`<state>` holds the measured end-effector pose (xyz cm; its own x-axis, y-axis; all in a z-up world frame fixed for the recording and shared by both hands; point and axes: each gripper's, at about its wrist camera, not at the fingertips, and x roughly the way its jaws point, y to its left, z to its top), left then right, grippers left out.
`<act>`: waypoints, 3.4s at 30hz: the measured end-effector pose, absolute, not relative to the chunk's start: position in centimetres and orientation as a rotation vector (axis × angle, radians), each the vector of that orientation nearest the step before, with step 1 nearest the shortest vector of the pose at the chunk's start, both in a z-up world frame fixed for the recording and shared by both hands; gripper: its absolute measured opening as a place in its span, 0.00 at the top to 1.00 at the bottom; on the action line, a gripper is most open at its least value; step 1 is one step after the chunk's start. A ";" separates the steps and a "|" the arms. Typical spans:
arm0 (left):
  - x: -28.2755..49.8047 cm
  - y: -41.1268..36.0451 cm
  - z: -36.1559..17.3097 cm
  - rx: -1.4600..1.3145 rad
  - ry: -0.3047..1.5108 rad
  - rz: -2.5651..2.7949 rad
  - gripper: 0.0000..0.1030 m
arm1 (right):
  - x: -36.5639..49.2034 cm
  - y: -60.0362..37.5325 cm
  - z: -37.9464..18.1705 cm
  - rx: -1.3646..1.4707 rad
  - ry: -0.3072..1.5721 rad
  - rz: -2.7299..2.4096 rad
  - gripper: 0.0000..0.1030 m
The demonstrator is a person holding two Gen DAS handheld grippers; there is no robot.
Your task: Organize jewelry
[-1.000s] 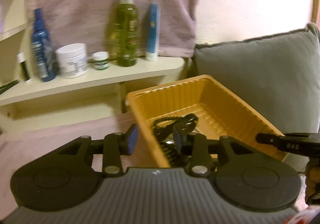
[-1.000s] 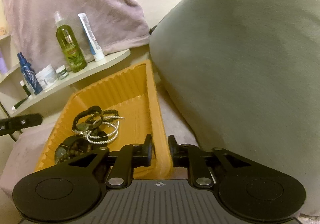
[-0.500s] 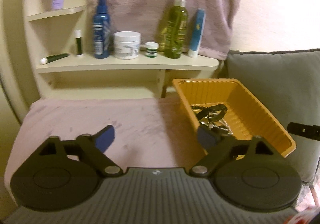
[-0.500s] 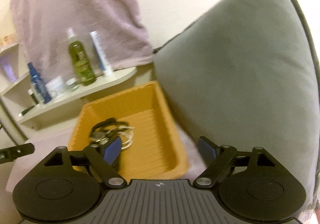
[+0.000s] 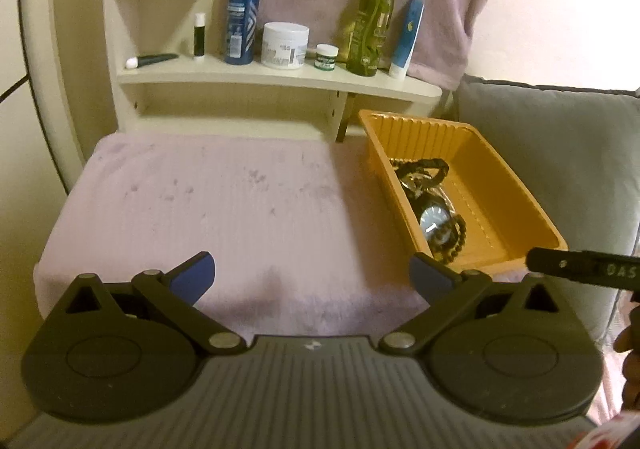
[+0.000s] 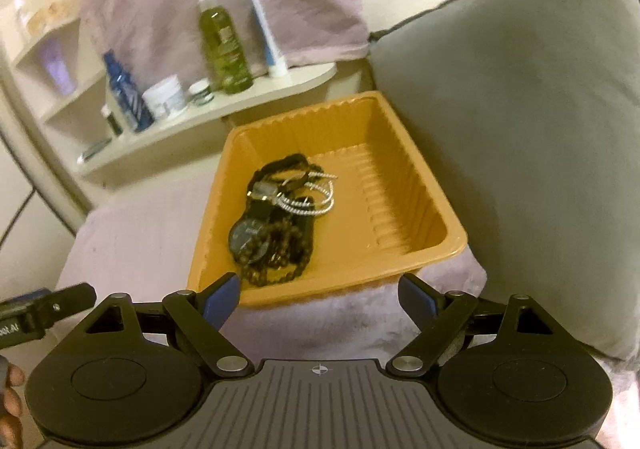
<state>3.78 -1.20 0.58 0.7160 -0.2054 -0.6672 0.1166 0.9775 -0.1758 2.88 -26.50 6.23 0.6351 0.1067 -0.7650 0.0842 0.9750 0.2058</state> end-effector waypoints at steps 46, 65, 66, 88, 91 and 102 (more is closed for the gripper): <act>-1.9 -0.9 3.1 -0.053 0.745 -0.063 0.01 | 0.2 -20.7 8.4 0.075 0.890 0.157 0.17; -1.8 -0.9 3.3 -0.055 0.743 -0.063 0.01 | 0.2 -20.6 8.4 0.075 0.890 0.157 0.17; -1.8 -0.8 3.3 -0.055 0.743 -0.065 0.01 | 0.2 -20.6 8.4 0.075 0.889 0.157 0.17; -1.8 -0.8 3.2 -0.051 0.743 -0.070 0.01 | 0.1 -20.7 8.1 0.082 0.890 0.155 0.17; -1.8 -0.9 3.2 -0.050 0.743 -0.069 0.01 | 0.0 -20.7 8.1 0.082 0.890 0.155 0.17; -1.9 -0.9 3.1 -0.051 0.742 -0.069 0.01 | 0.1 -20.7 8.2 0.083 0.891 0.156 0.17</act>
